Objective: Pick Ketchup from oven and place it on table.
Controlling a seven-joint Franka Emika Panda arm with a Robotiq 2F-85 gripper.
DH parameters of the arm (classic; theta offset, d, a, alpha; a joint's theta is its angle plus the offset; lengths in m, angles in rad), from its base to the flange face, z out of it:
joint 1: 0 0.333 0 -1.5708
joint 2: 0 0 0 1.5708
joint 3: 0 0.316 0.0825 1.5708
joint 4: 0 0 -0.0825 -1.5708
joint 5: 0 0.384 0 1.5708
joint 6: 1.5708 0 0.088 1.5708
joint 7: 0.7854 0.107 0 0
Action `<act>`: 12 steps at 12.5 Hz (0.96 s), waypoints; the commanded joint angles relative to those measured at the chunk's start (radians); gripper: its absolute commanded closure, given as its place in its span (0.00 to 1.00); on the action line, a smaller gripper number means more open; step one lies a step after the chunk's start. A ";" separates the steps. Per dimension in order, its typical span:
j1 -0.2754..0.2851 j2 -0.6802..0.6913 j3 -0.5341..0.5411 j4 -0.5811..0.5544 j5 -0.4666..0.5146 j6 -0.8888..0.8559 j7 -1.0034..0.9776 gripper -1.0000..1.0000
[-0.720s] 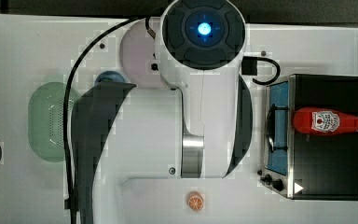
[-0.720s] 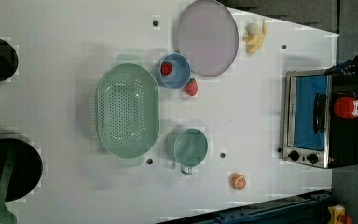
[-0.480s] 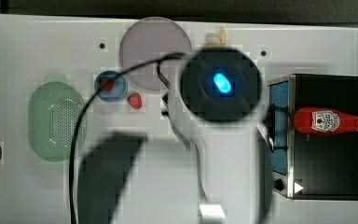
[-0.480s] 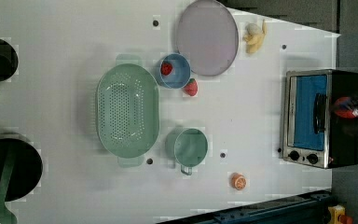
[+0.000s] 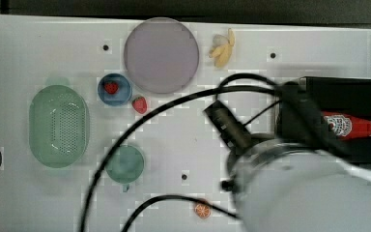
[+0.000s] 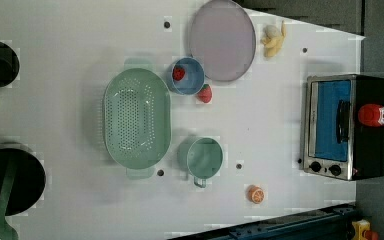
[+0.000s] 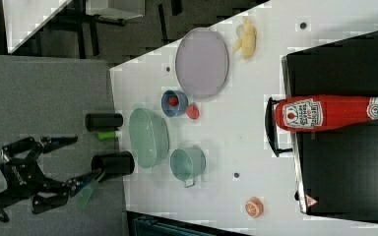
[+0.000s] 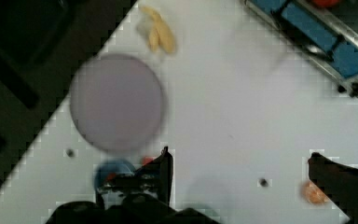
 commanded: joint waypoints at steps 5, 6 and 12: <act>-0.080 0.224 -0.278 -0.036 -0.003 0.183 0.025 0.00; -0.081 0.251 -0.311 -0.035 -0.003 0.221 0.025 0.00; -0.090 0.485 -0.425 0.048 0.057 0.301 0.025 0.00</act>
